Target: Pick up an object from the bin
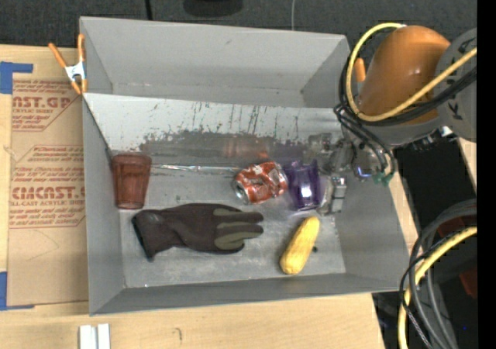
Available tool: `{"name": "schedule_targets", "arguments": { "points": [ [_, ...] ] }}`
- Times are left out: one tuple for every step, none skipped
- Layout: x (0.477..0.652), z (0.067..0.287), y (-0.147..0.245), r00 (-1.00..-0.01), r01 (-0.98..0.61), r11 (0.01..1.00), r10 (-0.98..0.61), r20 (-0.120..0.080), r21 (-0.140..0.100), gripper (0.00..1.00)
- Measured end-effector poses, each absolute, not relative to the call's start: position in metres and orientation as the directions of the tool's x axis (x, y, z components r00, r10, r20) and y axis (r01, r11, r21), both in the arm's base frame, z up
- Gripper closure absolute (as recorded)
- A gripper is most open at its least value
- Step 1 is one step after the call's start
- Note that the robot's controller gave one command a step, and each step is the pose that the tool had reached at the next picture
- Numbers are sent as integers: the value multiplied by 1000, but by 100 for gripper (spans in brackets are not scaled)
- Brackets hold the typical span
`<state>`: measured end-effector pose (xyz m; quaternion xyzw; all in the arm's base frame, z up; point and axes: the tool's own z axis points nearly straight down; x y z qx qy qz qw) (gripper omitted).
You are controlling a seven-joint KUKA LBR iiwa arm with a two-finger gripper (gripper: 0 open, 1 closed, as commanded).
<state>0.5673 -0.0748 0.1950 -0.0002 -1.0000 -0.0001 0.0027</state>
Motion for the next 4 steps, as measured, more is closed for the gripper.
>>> {"name": "schedule_targets", "arguments": {
  "points": [
    [569,200,-74,-1000,-1,1000,-1,-2,-1,0],
    [568,131,-22,-993,114,993,114,-5,1,0],
    [580,127,-4,-999,39,999,39,0,0,0],
    [588,129,-5,-964,267,964,267,-3,1,0]
  ]
}}
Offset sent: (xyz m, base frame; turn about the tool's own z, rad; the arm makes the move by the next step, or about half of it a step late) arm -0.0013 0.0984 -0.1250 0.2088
